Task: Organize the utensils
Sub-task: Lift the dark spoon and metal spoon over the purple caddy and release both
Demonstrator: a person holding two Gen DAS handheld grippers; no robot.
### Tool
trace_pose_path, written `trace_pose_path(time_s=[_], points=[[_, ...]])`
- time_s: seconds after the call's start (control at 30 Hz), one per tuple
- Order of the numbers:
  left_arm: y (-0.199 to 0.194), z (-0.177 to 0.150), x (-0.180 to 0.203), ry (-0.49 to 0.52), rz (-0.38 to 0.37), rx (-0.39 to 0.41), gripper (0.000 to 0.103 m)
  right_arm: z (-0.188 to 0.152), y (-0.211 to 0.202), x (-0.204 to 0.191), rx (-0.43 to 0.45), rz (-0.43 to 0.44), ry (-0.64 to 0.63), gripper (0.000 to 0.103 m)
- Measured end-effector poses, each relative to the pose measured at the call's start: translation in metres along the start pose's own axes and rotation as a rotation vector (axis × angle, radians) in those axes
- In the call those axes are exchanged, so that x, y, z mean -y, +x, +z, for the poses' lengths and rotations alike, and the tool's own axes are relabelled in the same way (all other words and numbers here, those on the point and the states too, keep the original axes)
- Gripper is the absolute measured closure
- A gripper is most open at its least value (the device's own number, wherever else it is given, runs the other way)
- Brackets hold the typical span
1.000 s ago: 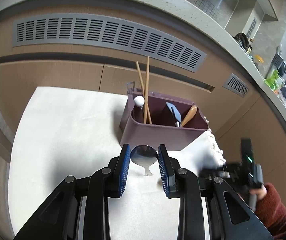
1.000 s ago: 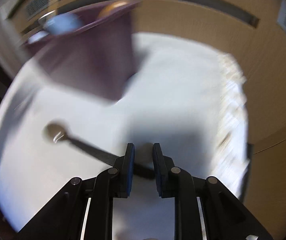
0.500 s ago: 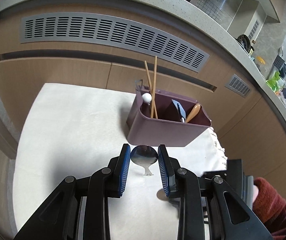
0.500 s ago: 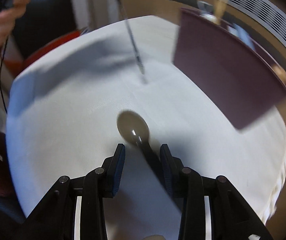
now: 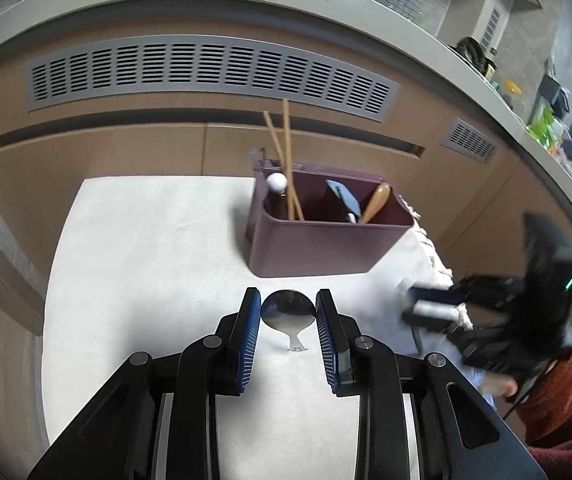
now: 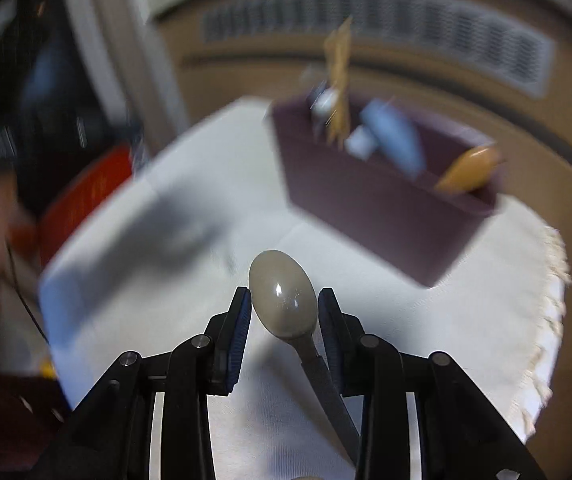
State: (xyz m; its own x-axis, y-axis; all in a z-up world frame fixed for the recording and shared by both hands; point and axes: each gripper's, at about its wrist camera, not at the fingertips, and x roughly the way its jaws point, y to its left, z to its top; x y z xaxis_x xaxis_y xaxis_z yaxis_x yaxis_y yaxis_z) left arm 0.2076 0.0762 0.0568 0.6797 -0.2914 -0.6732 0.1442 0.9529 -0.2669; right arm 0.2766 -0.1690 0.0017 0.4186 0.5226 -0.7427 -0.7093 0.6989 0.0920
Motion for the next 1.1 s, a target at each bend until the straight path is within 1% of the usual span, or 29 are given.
trace_pose_path(time_s=[0.1, 0.13, 0.17, 0.2, 0.23, 0.3, 0.37, 0.4, 0.43, 0.47, 0.5, 0.53, 0.57, 0.6, 0.7, 0.83, 0.9, 1.03, 1.1], points=[[0.0, 0.002, 0.006, 0.014, -0.009, -0.001, 0.074, 0.005, -0.032, 0.014, 0.087, -0.003, 0.087, 0.076], [-0.001, 0.002, 0.008, 0.014, -0.014, 0.002, 0.074, 0.006, -0.039, 0.019, 0.112, -0.001, 0.117, 0.092], [-0.003, 0.004, 0.01, 0.012, -0.026, 0.01, 0.074, 0.007, -0.045, 0.021, 0.131, 0.003, 0.141, 0.103], [-0.006, 0.007, 0.012, 0.011, -0.038, 0.02, 0.074, 0.013, -0.041, 0.023, 0.149, 0.01, 0.167, 0.101], [-0.009, 0.009, 0.013, 0.012, -0.044, 0.029, 0.074, 0.015, -0.05, 0.029, 0.184, 0.026, 0.201, 0.098], [-0.016, 0.015, 0.017, 0.019, -0.046, 0.054, 0.074, 0.018, -0.059, 0.029, 0.236, 0.013, 0.209, 0.098], [-0.019, 0.018, 0.019, 0.024, -0.05, 0.062, 0.074, 0.031, -0.062, 0.027, 0.248, -0.021, 0.196, 0.098], [-0.019, 0.019, 0.019, 0.026, -0.048, 0.061, 0.074, 0.03, -0.061, 0.019, 0.247, -0.029, 0.186, 0.098], [-0.018, 0.018, 0.018, 0.025, -0.042, 0.06, 0.074, 0.031, -0.058, 0.019, 0.228, -0.03, 0.17, 0.098], [-0.017, 0.017, 0.017, 0.021, -0.038, 0.057, 0.074, 0.031, -0.062, 0.018, 0.214, -0.036, 0.162, 0.096], [-0.014, 0.017, 0.014, 0.01, -0.035, 0.051, 0.074, 0.029, -0.057, 0.016, 0.185, -0.049, 0.147, 0.092], [-0.011, 0.015, 0.01, -0.004, -0.033, 0.044, 0.074, 0.025, -0.049, 0.016, 0.143, -0.046, 0.124, 0.081], [-0.008, 0.013, 0.005, -0.022, -0.029, 0.034, 0.074, 0.019, -0.043, 0.017, 0.114, -0.039, 0.111, 0.067], [-0.004, 0.011, 0.0, -0.037, -0.023, 0.025, 0.074, 0.016, -0.029, 0.015, 0.074, -0.03, 0.098, 0.065], [0.0, 0.005, -0.012, -0.062, 0.004, 0.016, 0.074, 0.006, 0.012, 0.003, -0.023, 0.002, 0.028, 0.065], [-0.006, 0.0, -0.028, -0.088, 0.017, 0.022, 0.074, 0.005, 0.068, -0.019, -0.139, -0.035, -0.113, 0.065], [-0.009, -0.001, -0.034, -0.1, 0.022, 0.021, 0.074, 0.006, 0.09, -0.026, -0.169, -0.039, -0.162, 0.066], [-0.011, -0.004, -0.043, -0.12, 0.028, 0.003, 0.074, 0.019, 0.123, -0.039, -0.194, -0.066, -0.248, 0.067], [-0.011, -0.006, -0.045, -0.119, 0.033, -0.007, 0.074, 0.026, 0.13, -0.042, -0.183, -0.067, -0.268, 0.067]])
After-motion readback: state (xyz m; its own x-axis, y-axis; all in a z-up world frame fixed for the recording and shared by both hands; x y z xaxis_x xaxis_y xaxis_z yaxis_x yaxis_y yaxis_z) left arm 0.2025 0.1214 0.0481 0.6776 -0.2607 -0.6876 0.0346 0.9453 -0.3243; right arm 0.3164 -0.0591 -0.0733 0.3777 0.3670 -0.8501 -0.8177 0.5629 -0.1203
